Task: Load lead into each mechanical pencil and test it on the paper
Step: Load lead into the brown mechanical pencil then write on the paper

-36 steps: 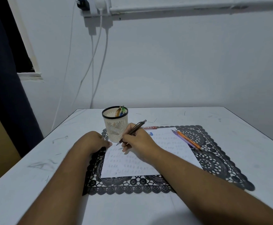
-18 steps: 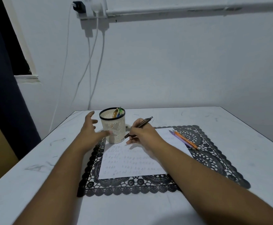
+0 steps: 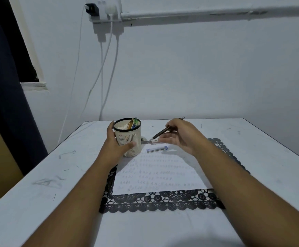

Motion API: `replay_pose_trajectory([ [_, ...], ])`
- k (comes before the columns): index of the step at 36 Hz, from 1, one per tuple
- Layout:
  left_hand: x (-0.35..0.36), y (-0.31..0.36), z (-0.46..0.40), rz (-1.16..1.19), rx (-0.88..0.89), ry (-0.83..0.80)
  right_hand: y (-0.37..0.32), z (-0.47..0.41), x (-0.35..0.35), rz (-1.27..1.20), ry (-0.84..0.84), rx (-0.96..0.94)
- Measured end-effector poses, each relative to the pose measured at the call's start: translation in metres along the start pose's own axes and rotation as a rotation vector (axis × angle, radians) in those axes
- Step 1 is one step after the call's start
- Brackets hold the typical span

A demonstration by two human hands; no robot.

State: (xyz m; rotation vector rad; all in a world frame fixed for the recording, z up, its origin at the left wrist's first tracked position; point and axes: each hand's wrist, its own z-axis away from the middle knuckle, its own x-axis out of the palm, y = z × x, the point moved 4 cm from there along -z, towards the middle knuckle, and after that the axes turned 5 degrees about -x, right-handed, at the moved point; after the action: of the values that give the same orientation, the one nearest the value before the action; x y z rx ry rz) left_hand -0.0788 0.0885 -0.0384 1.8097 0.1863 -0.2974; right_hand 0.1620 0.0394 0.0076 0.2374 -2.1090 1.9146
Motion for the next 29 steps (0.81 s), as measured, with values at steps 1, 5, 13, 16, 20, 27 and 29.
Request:
replay_pose_trajectory([
  [1, -0.001, -0.001, -0.001, 0.002, 0.0, 0.007, -0.004, 0.0, -0.001, 0.026, 0.015, -0.035],
  [5, -0.005, -0.006, -0.006, 0.008, -0.008, 0.025, -0.033, 0.004, -0.017, 0.1, 0.196, -0.26],
  [13, -0.006, -0.011, -0.011, -0.023, -0.001, 0.044, -0.091, 0.015, -0.068, 0.241, 0.557, -0.694],
  [16, -0.005, -0.012, -0.011, -0.026, 0.004, 0.043, -0.105, 0.018, -0.06, 0.337, 0.525, -0.771],
  [20, -0.004, -0.01, -0.011, -0.022, 0.006, 0.033, -0.112, 0.015, -0.028, 0.443, 0.396, -0.857],
  [27, 0.0, -0.009, -0.009, -0.008, 0.005, 0.023, -0.098, -0.002, 0.045, 0.656, 0.212, -0.934],
  [29, 0.001, -0.007, -0.009, -0.01, 0.007, 0.024, -0.087, -0.01, 0.061, 0.699, 0.186, -0.902],
])
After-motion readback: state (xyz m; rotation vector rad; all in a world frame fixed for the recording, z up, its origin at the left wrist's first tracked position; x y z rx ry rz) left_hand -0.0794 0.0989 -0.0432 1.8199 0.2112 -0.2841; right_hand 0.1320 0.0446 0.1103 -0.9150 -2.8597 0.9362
